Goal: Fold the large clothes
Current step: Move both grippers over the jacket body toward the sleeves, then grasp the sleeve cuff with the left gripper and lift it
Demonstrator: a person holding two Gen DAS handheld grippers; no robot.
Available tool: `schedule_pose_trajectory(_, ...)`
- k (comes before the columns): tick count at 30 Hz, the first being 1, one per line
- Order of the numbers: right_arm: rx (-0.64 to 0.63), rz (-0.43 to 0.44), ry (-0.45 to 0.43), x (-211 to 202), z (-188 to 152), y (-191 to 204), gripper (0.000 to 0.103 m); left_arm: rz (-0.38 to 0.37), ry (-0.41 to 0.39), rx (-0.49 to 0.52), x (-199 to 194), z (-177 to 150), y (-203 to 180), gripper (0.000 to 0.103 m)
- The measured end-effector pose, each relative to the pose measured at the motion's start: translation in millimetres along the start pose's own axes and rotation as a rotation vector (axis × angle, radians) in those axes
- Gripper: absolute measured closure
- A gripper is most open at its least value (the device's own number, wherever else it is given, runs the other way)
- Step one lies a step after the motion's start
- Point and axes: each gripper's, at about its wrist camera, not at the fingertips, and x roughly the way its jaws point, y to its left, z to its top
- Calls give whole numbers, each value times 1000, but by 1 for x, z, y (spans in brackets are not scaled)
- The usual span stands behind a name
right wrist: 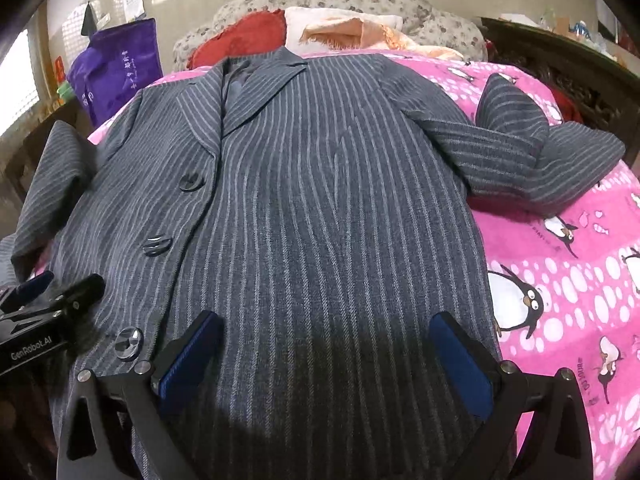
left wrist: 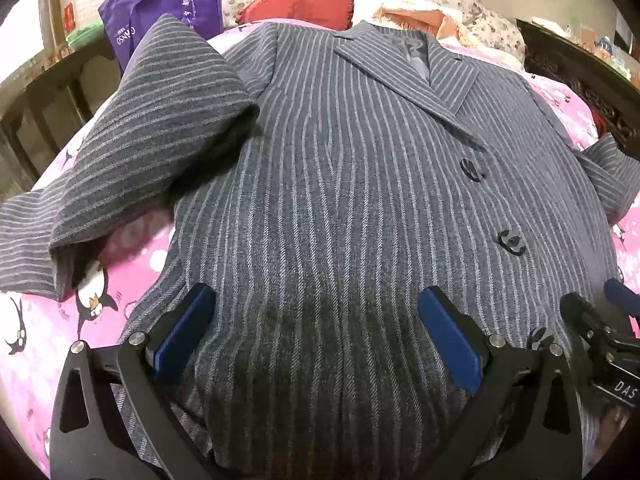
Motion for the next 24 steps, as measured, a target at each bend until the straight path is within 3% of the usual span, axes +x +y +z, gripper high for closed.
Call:
schedule_pose_trajectory(17,-9,-15,-13,0,-2,3,0,15,-10,12,0,-3,1,0)
schedule_pose_trajectory(24,-12,-18,-16,0,-2,2,0,-18,-7,-1,-2,-3,7,0)
